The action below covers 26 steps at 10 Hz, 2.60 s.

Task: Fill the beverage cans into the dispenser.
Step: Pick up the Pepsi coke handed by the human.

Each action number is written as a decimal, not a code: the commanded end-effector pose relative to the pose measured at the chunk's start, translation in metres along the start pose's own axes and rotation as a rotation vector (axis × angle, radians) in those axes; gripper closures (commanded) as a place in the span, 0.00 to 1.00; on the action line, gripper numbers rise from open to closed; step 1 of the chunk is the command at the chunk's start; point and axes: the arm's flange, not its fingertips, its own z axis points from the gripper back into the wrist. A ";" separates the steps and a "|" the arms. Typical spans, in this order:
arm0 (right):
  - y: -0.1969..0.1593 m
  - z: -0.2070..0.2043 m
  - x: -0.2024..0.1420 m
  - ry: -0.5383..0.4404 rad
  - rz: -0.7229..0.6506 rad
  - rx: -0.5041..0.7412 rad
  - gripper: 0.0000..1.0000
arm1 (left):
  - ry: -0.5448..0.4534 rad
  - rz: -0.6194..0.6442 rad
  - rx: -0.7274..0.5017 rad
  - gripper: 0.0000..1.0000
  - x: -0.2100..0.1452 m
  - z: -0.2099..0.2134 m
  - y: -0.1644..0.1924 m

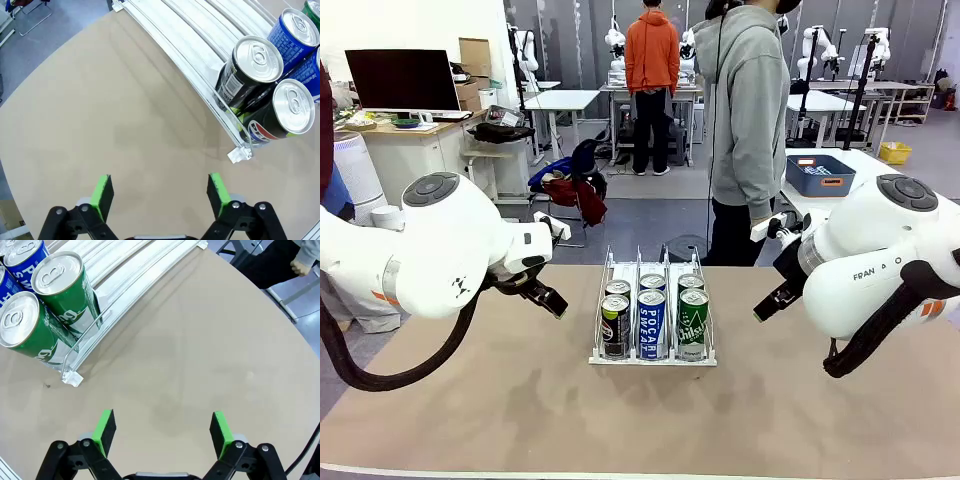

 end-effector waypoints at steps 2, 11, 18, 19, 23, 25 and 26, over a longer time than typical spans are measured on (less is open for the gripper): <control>0.000 0.000 0.000 0.000 0.000 0.000 0.00 | 0.000 0.000 0.000 0.00 0.000 0.000 0.000; 0.000 0.000 0.000 0.000 0.000 0.000 0.00 | 0.000 0.000 0.000 0.00 0.000 0.000 0.000; 0.000 0.000 0.000 0.000 0.000 0.000 0.00 | 0.000 -0.001 0.000 0.00 0.000 0.000 0.000; -0.004 0.020 0.004 0.055 0.059 0.069 0.00 | 0.031 -0.090 -0.064 0.00 0.010 0.012 -0.002; -0.012 0.085 0.005 0.027 0.142 0.230 0.00 | -0.027 -0.135 -0.217 0.00 0.026 0.072 0.024; -0.021 0.131 0.001 0.032 0.162 0.294 0.00 | -0.036 -0.207 -0.265 0.00 0.027 0.110 0.041; -0.022 0.156 0.001 0.041 0.207 0.312 0.00 | -0.043 -0.237 -0.296 0.00 0.030 0.133 0.052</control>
